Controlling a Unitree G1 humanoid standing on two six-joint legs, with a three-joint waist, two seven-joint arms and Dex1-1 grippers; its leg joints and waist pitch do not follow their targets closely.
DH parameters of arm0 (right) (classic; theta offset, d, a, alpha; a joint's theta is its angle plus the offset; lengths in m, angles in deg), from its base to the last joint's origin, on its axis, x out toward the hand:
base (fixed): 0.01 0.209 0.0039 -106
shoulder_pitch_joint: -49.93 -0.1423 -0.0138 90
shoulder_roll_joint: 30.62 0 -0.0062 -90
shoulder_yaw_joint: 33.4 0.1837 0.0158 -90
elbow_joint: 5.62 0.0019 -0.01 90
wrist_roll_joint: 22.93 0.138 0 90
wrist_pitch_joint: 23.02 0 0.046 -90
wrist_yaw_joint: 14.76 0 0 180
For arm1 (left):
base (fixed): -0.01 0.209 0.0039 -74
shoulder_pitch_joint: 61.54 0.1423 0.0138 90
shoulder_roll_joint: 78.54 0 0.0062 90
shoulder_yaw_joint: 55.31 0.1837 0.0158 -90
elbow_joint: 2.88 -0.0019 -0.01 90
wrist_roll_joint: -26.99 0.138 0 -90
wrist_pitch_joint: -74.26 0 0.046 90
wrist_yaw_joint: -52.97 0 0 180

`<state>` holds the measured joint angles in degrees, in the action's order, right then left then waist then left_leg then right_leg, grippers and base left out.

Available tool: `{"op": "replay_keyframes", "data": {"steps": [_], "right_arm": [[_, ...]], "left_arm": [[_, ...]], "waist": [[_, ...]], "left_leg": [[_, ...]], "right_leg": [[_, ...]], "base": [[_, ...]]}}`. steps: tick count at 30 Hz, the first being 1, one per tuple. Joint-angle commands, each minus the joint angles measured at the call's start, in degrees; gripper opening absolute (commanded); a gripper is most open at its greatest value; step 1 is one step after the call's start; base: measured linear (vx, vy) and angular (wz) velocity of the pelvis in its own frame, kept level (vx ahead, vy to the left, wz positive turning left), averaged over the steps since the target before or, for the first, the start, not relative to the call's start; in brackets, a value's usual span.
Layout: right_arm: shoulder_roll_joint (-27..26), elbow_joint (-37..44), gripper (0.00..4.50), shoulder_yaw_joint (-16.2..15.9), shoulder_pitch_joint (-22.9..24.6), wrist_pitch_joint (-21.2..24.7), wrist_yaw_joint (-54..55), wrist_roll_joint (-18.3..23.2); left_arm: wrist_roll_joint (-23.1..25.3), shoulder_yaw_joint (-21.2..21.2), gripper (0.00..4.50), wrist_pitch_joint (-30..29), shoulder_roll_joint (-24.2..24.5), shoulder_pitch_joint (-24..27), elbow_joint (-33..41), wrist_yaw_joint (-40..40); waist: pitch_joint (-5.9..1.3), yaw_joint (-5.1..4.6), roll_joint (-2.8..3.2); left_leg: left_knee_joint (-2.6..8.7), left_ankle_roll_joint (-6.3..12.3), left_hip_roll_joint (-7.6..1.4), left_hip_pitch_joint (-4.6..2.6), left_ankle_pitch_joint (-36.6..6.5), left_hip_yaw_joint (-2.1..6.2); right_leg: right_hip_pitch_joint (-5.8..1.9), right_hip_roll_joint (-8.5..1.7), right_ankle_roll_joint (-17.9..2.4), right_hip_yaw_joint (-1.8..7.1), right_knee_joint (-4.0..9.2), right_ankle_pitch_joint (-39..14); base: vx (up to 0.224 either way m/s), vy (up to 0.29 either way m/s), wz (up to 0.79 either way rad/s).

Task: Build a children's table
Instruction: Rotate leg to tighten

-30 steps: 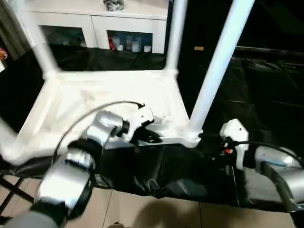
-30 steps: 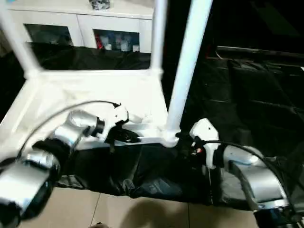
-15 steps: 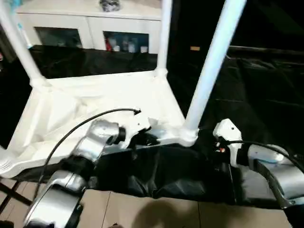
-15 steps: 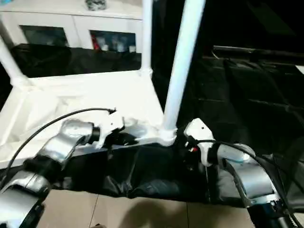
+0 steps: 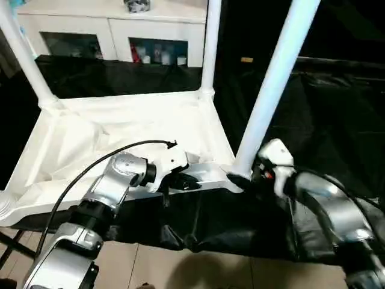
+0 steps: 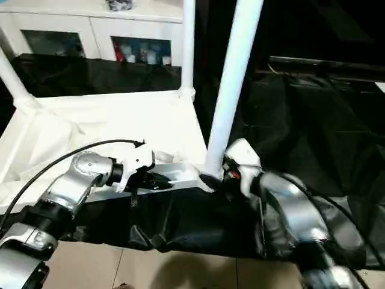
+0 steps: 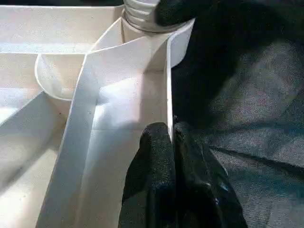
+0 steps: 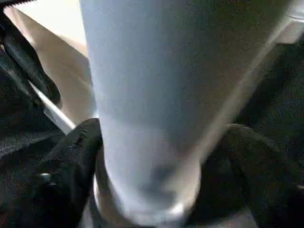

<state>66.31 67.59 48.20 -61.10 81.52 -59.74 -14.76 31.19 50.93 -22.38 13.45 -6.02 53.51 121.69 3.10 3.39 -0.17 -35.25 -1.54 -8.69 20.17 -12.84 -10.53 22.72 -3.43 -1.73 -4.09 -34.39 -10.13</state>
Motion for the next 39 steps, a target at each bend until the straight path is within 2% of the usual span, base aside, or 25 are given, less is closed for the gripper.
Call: {"op": "replay_keyframes", "data": {"steps": [1, 3, 6, 13, 14, 19, 22, 23, 25, 27, 28, 29, 30, 34, 36, 38, 39], "right_arm": [[-0.50, -2.32, 3.90, -0.97, -1.99, -0.91, -0.60, -1.20], [-0.61, -2.93, 3.75, -1.26, -2.49, -1.05, -1.03, -1.32], [-0.43, -4.54, 3.41, -2.11, -3.13, -2.04, -2.14, -2.01], [-0.19, -8.90, 2.98, -2.82, -4.65, -4.45, -4.12, -2.55], [-0.23, -9.11, 2.80, -2.82, -4.75, -4.46, -4.39, -2.44], [-1.85, -11.13, 2.69, -2.14, -5.19, -4.62, -3.72, -1.80], [-5.50, -13.16, 2.67, -1.48, -4.80, -4.74, 1.41, -1.80], [-5.51, -13.16, 2.67, -1.48, -4.80, -4.73, 1.42, -1.81], [-6.68, -13.64, 2.66, -1.25, -4.65, -4.59, 3.43, -1.94], [-12.46, -16.87, 2.66, -0.46, -5.09, -3.34, 14.60, -4.02], [-14.53, -17.81, 2.66, -0.17, -5.53, -2.84, 18.15, -4.51], [-18.04, -19.18, 2.66, 0.57, -6.73, -1.94, 22.81, -4.62], [-19.14, -19.61, 2.66, 0.71, -7.21, -1.73, 23.72, -4.57], [-21.97, -18.66, 2.66, -1.55, -8.08, -3.57, 20.67, -5.10], [-21.63, -17.62, 3.22, -1.31, -7.66, -4.47, 19.33, -4.72], [-20.60, -16.65, 3.38, 0.18, -7.24, -4.25, 17.83, -3.51], [-20.39, -16.49, 3.46, 0.50, -7.21, -4.18, 17.52, -3.30]], "left_arm": [[0.28, 2.06, 0.00, -1.62, 0.00, 0.90, -0.43, 1.68], [0.22, 2.20, 0.00, -1.88, 0.11, 0.90, -0.32, 1.84], [0.11, 2.15, 0.00, -2.08, 0.32, 0.85, -0.46, 1.96], [-0.12, 1.84, 0.00, -2.32, 1.00, 0.49, -1.30, 1.84], [-0.15, 1.85, 0.00, -2.31, 1.04, 0.45, -1.36, 1.80], [-0.21, 1.09, 0.00, -2.91, 0.02, -0.23, -2.42, -0.97], [0.82, 0.28, 0.00, -3.42, -2.84, -1.93, -5.02, -7.40], [0.82, 0.28, 0.00, -3.42, -2.85, -1.94, -5.03, -7.41], [1.18, 0.20, 0.00, -3.56, -3.69, -2.41, -5.74, -9.07], [1.87, -0.80, 0.00, -4.88, -8.78, -4.90, -8.75, -17.77], [2.15, -1.02, 0.00, -5.28, -10.53, -5.75, -9.66, -20.61], [2.38, -1.41, 0.00, -5.69, -13.30, -6.94, -10.87, -24.64], [2.34, -1.57, 0.00, -5.77, -14.20, -7.28, -11.23, -25.74], [2.59, -0.69, 0.00, -3.97, -16.21, -8.19, -12.62, -26.18], [3.02, -0.24, 0.00, -2.40, -15.36, -7.78, -12.34, -24.70], [3.29, 0.13, 0.00, -0.28, -13.58, -6.84, -11.62, -21.77], [3.29, 0.19, 0.00, -0.15, -13.24, -6.64, -11.46, -21.15]], "waist": [[-3.32, 0.19, -0.36], [-3.27, 0.01, -0.69], [-3.15, -0.03, -0.63], [-3.12, -0.32, -0.80], [-3.11, -0.31, -0.78], [-3.06, -0.52, -0.76], [-2.87, -0.54, -0.76], [-2.82, -0.53, -0.68], [-2.89, -0.50, -0.85], [-2.65, -0.80, -0.55], [-2.63, -0.81, -0.65], [-2.75, -0.75, -0.55], [-2.63, -0.93, -0.58], [-2.63, -0.74, -0.48], [-2.73, -0.70, -0.54], [-2.67, -0.62, -0.70], [-2.77, -0.55, -0.60]], "left_leg": [[4.77, 2.70, -5.10, -0.21, -7.55, 2.08], [4.76, 3.05, -4.99, 0.04, -7.32, 2.07], [4.75, 3.02, -4.92, -0.04, -8.25, 2.07], [4.75, 3.34, -4.90, 0.05, -8.17, 2.09], [4.75, 3.35, -4.91, 0.02, -8.24, 2.10], [4.82, 3.20, -4.92, 0.01, -9.16, 2.12], [4.93, 2.59, -4.94, -0.19, -10.88, 2.17], [4.95, 2.07, -4.84, -0.52, -11.76, 2.12], [5.11, 1.58, -4.84, -0.38, -11.96, 2.24], [5.27, 0.52, -4.85, -0.70, -13.64, 2.21], [5.34, -0.35, -4.72, -1.01, -15.40, 2.50], [5.35, -0.54, -4.78, -1.24, -15.68, 2.50], [5.44, -0.73, -4.69, -1.16, -16.51, 2.55], [5.63, 0.06, -4.75, -1.05, -17.91, 2.73], [5.79, 0.38, -4.85, -0.78, -17.28, 2.75], [5.88, 0.68, -4.91, -0.63, -17.12, 2.78], [5.81, 0.78, -4.91, -0.67, -16.98, 2.74]], "right_leg": [[-2.89, -6.49, -14.27, 3.71, 3.92, -12.02], [-3.14, -6.56, -14.15, 3.74, 3.90, -11.92], [-3.03, -6.65, -13.40, 3.76, 4.28, -15.27], [-2.93, -6.55, -13.02, 3.74, 4.34, -16.48], [-2.92, -6.55, -12.94, 3.75, 4.37, -16.69], [-2.78, -6.51, -12.69, 3.73, 4.48, -18.16], [-2.53, -6.54, -12.19, 3.69, 4.95, -21.13], [-2.17, -6.44, -11.69, 3.70, 5.29, -22.86], [-2.42, -6.46, -11.14, 3.70, 5.24, -23.25], [-1.79, -6.28, -10.53, 3.67, 5.62, -25.34], [-1.80, -6.33, -9.79, 3.41, 5.88, -27.94], [-1.80, -6.52, -9.57, 3.49, 6.03, -28.22], [-1.65, -6.39, -9.18, 3.49, 6.16, -28.72], [-1.74, -6.59, -7.89, 3.42, 6.58, -29.63], [-1.92, -6.71, -7.92, 3.55, 6.40, -28.06], [-1.96, -6.83, -7.96, 3.59, 6.39, -27.94], [-1.98, -6.92, -7.95, 3.66, 6.36, -27.90]], "base": [[0.000, 0.000, 0.00], [0.000, 0.000, 0.00], [0.000, 0.000, 0.00], [0.000, 0.000, 0.00], [0.000, 0.000, 0.00], [0.000, 0.000, 0.00], [0.000, 0.000, 0.00], [0.000, 0.000, 0.00], [0.000, 0.000, 0.00], [0.000, 0.000, 0.00], [0.000, 0.000, 0.00], [0.000, 0.000, 0.00], [0.000, 0.000, 0.00], [0.000, 0.000, 0.00], [0.000, 0.000, 0.00], [0.000, 0.000, 0.00], [0.000, 0.000, 0.00]]}}
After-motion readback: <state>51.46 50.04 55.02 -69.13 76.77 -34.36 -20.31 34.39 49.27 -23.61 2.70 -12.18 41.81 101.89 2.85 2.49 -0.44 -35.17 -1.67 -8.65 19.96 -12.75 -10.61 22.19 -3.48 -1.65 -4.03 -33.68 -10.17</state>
